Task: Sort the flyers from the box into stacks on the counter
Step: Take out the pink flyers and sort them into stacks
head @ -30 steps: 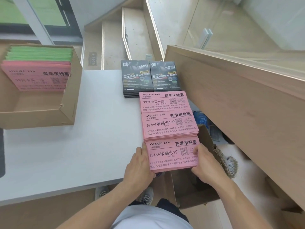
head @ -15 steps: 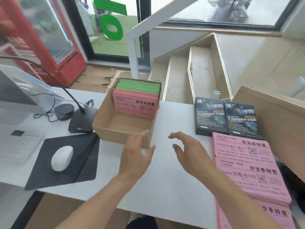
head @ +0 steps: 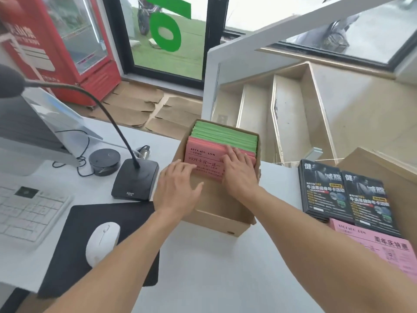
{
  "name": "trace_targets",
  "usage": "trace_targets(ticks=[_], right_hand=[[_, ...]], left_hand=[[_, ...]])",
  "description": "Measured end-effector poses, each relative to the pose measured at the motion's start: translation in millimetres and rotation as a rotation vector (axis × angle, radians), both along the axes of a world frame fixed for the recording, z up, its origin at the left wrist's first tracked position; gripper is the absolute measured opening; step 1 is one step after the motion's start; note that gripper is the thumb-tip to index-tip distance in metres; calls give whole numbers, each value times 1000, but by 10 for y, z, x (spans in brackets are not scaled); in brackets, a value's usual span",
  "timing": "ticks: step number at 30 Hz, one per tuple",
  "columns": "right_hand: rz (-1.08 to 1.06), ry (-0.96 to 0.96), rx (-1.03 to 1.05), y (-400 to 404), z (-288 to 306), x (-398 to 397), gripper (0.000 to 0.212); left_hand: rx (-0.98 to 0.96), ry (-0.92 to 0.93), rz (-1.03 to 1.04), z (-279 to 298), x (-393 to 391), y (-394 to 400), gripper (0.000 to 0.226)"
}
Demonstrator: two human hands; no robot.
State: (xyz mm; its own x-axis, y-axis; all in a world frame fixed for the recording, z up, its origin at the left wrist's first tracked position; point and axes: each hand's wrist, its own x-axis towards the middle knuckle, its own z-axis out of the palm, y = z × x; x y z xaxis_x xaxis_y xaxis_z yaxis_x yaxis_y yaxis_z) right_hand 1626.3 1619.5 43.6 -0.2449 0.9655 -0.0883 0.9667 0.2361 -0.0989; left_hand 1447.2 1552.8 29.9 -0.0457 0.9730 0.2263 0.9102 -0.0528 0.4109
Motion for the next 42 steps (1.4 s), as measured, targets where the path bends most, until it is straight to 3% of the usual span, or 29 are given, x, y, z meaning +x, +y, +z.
trace_targets(ticks=[6, 10, 14, 16, 19, 22, 24, 26, 28, 33, 39, 42], right_hand=[[36, -76, 224, -238, -86, -24, 39], [-23, 38, 18, -269, -17, -69, 41], [17, 70, 133, -338, 203, -70, 36], [78, 83, 184, -418, 463, 13, 26], [187, 37, 232, -711, 936, 292, 28], [185, 176, 100, -1185, 1377, 698, 38], [142, 224, -22, -1514, 1505, 1020, 41], [57, 238, -132, -1794, 1425, 1348, 41], [-62, 251, -182, -2055, 1193, 1643, 38], [-247, 288, -61, -2645, 466, 1981, 24], [-368, 628, -115, -2945, -4, 2216, 40], [-397, 791, -153, -2965, -115, 2273, 46]], left_hand=[[8, 6, 36, 16, 23, 28, 52], [9, -13, 39, 24, 24, 28, 59], [71, -125, 21, 28, 1, 28, 73], [178, -240, -26, 39, -34, 8, 74], [214, -717, -156, 327, -78, -149, 78], [14, -948, -397, 764, -18, -436, 91], [-214, -990, -544, 833, 187, -664, 68], [-350, -993, -585, 640, 515, -922, 30], [-407, -1038, -553, 304, 839, -1167, 15], [-495, -1058, -450, -152, 1280, -1600, 15], [-590, -987, -298, -165, 1305, -1830, 37], [-560, -1014, -198, -144, 1399, -1894, 24]])
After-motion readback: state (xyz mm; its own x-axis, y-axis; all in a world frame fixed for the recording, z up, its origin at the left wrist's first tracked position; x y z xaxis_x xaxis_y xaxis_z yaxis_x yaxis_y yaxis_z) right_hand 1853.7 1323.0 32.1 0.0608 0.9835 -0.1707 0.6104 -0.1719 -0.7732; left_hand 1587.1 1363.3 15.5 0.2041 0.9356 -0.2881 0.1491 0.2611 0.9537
